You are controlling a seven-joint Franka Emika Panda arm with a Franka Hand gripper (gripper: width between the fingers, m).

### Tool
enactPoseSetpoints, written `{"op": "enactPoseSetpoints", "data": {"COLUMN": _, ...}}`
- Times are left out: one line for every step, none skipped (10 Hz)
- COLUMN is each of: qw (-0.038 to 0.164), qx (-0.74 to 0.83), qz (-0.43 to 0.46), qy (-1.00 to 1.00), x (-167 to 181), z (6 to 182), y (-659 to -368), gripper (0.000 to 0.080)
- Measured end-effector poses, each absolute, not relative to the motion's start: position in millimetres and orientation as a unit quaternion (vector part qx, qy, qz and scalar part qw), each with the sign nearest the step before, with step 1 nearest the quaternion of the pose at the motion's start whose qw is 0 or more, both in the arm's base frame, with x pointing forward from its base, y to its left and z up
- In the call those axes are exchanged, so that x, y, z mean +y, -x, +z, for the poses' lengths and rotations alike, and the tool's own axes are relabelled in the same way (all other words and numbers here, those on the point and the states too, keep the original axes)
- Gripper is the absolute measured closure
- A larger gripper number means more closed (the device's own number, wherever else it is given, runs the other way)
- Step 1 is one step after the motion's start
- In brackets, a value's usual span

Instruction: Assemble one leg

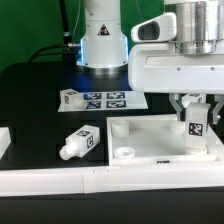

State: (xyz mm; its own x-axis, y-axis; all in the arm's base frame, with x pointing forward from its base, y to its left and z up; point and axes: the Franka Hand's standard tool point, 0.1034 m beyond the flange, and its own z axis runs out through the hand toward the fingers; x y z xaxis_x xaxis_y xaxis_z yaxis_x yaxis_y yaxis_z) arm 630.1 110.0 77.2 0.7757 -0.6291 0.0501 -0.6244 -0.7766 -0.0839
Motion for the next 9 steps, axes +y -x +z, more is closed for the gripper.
{"op": "enactPoseSetpoints", "data": {"qw": 0.031, "qx": 0.407, "qz": -0.025, "qy": 0.912, "x": 109.2, "z": 76.9, "y": -632.1, "gripper": 0.0515}}
{"op": "enactPoseSetpoints", "data": {"qw": 0.043, "qx": 0.491, "qz": -0.019, "qy": 0.87, "x": 106.8, "z": 76.6, "y": -634.7, "gripper": 0.0515}}
{"op": "enactPoseSetpoints", "data": {"qw": 0.061, "qx": 0.556, "qz": -0.015, "qy": 0.828, "x": 105.4, "z": 76.8, "y": -637.8, "gripper": 0.0515}}
{"op": "enactPoseSetpoints", "data": {"qw": 0.064, "qx": 0.592, "qz": -0.016, "qy": 0.803, "x": 106.1, "z": 76.3, "y": -638.0, "gripper": 0.0514}}
{"op": "enactPoseSetpoints", "data": {"qw": 0.066, "qx": 0.622, "qz": -0.017, "qy": 0.78, "x": 107.3, "z": 76.1, "y": -637.9, "gripper": 0.0514}}
{"op": "enactPoseSetpoints", "data": {"qw": 0.066, "qx": 0.619, "qz": -0.018, "qy": 0.782, "x": 107.0, "z": 76.1, "y": -638.0, "gripper": 0.0514}}
{"op": "enactPoseSetpoints", "data": {"qw": 0.062, "qx": 0.591, "qz": -0.021, "qy": 0.804, "x": 110.3, "z": 75.6, "y": -637.0, "gripper": 0.0514}}
{"op": "enactPoseSetpoints", "data": {"qw": 0.053, "qx": 0.51, "qz": -0.032, "qy": 0.858, "x": 117.6, "z": 75.3, "y": -635.9, "gripper": 0.0359}}
{"op": "enactPoseSetpoints", "data": {"qw": 0.048, "qx": 0.42, "qz": -0.043, "qy": 0.905, "x": 120.1, "z": 75.1, "y": -636.5, "gripper": 0.0232}}
